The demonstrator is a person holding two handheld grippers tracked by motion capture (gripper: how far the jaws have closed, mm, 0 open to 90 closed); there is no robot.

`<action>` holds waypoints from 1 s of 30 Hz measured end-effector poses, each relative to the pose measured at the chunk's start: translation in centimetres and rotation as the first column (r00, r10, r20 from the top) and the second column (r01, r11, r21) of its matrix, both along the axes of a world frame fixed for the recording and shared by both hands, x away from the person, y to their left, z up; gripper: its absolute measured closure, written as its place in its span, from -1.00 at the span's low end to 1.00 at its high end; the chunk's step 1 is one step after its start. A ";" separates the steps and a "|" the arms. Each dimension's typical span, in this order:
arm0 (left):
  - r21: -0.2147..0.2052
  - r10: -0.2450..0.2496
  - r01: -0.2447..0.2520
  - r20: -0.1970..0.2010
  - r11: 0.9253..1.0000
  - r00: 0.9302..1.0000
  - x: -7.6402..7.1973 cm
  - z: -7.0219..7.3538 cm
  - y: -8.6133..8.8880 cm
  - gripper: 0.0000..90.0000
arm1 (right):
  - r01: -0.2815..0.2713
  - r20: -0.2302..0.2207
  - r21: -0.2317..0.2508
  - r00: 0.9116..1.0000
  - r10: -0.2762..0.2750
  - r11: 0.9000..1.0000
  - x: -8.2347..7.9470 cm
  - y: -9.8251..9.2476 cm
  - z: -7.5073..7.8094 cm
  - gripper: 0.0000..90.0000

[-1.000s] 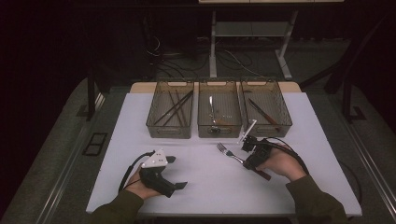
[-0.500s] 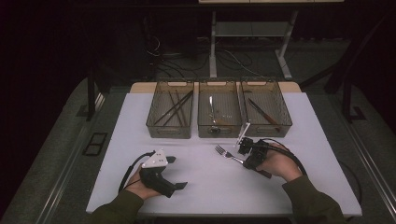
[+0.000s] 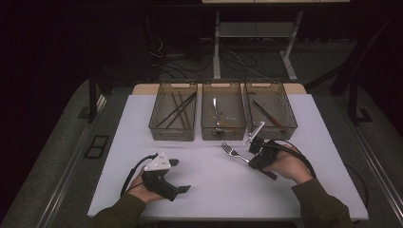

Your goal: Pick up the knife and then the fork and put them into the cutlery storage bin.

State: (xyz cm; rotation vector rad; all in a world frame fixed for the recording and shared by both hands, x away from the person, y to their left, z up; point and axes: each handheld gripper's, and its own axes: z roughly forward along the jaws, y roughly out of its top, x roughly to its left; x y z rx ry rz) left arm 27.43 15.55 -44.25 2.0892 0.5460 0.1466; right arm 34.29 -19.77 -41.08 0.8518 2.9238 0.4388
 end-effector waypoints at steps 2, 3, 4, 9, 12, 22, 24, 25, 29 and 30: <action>-0.001 0.000 0.000 0.000 1.000 1.000 0.0 0.0 0.0 -1.00 | 0.001 0.009 0.019 1.000 -0.001 1.000 0.1 -0.4 0.0 0.72; -0.002 0.000 0.000 0.000 1.000 1.000 0.0 0.0 0.0 -1.00 | 0.005 0.010 0.037 1.000 -0.005 0.999 0.1 -0.7 0.1 0.72; -0.003 0.000 0.000 0.000 1.000 1.000 0.0 0.0 0.0 -1.00 | 0.014 0.010 0.057 1.000 -0.014 0.998 0.0 -0.9 0.1 0.72; -0.003 -0.002 0.002 0.000 1.000 1.000 0.0 0.0 0.0 -1.00 | 0.033 0.032 0.115 0.999 -0.037 0.993 0.1 -2.0 0.4 0.72; -0.003 -0.001 0.001 0.000 1.000 1.000 0.0 0.0 0.0 -1.00 | 0.054 0.039 0.157 0.997 -0.061 0.986 0.1 -2.8 0.7 0.72; -0.002 -0.003 0.003 0.001 1.000 1.000 0.0 0.0 0.0 -1.00 | 0.106 0.064 0.278 0.990 -0.128 0.955 0.3 -5.0 1.3 0.72; -0.002 -0.003 0.003 0.001 1.000 1.000 0.0 0.0 0.1 -1.00 | 0.115 0.079 0.308 0.986 -0.146 0.944 0.4 -5.5 1.6 0.72; -0.002 -0.003 0.003 0.001 1.000 1.000 0.0 0.0 0.1 -1.00 | 0.119 0.083 0.322 0.985 -0.153 0.939 0.4 -5.7 1.7 0.72; -0.002 -0.003 0.003 0.001 1.000 1.000 0.0 0.0 0.1 -1.00 | 0.125 0.100 0.386 0.979 -0.176 0.914 0.5 -6.6 2.0 0.72; -0.002 -0.002 0.002 0.001 1.000 1.000 0.0 0.0 0.1 -1.00 | 0.129 0.102 0.401 0.977 -0.184 0.907 0.5 -6.8 2.1 0.72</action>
